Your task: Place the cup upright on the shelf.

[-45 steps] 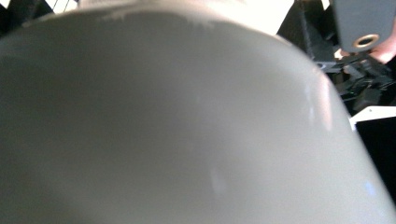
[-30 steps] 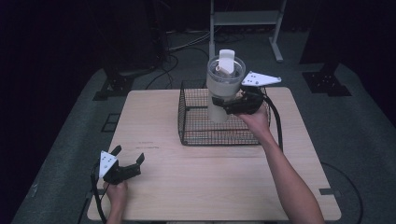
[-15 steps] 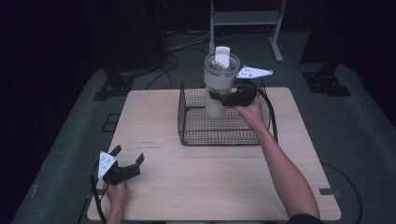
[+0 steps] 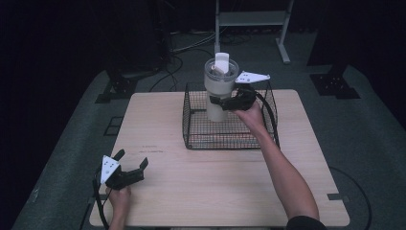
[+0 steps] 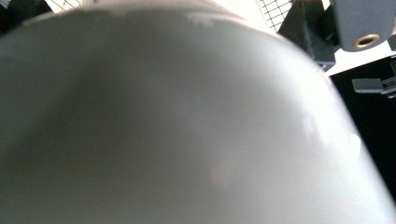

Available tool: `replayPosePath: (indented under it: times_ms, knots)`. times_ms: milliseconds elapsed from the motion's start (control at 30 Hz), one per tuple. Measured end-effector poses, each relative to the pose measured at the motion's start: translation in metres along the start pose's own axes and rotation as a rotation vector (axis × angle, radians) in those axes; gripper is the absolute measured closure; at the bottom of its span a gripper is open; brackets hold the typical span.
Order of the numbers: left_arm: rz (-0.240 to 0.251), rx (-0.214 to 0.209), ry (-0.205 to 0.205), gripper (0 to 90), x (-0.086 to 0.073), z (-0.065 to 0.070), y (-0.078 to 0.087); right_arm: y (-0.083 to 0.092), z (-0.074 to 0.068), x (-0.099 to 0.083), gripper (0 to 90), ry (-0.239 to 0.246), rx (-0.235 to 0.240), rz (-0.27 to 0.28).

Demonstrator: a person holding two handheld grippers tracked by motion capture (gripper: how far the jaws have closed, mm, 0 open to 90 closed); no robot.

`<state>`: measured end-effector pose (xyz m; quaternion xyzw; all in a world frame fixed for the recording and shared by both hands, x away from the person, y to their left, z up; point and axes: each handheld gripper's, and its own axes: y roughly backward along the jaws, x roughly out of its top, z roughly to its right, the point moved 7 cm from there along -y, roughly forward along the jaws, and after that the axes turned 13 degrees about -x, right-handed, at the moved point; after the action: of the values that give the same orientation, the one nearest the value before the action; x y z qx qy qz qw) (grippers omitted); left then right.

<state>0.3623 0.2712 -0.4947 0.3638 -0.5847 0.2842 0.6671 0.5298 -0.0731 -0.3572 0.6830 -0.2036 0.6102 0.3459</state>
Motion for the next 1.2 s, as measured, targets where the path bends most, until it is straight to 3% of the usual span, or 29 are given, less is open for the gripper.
replayPosePath:
  times_ms: [200,367,633,800,1000,1133,1200]
  knots:
    - [-0.002,-0.002,0.002,0.0,0.0,0.0,0.0,-0.013,0.001,-0.009,9.4,0.031,0.007,-0.001]
    - [-0.001,-0.001,0.004,0.0,0.0,0.0,0.0,-0.021,0.005,-0.018,9.4,0.012,0.022,-0.019]
    - [0.01,-0.003,0.005,0.0,0.001,0.0,0.001,-0.036,0.01,-0.037,9.3,0.024,0.076,-0.092]
    - [0.011,-0.003,0.005,0.0,0.001,-0.001,0.001,-0.044,0.015,-0.047,9.3,0.047,0.067,-0.136]
    - [0.011,-0.002,0.006,0.0,0.001,-0.001,0.001,-0.049,0.021,-0.06,9.3,0.04,0.069,-0.203]
    - [0.011,-0.001,0.006,0.0,0.001,-0.001,0.001,-0.056,0.022,-0.062,9.3,0.052,0.092,-0.252]
    - [0.012,-0.001,0.005,0.0,0.001,-0.001,0.002,-0.057,0.021,-0.062,9.3,0.061,0.089,-0.252]
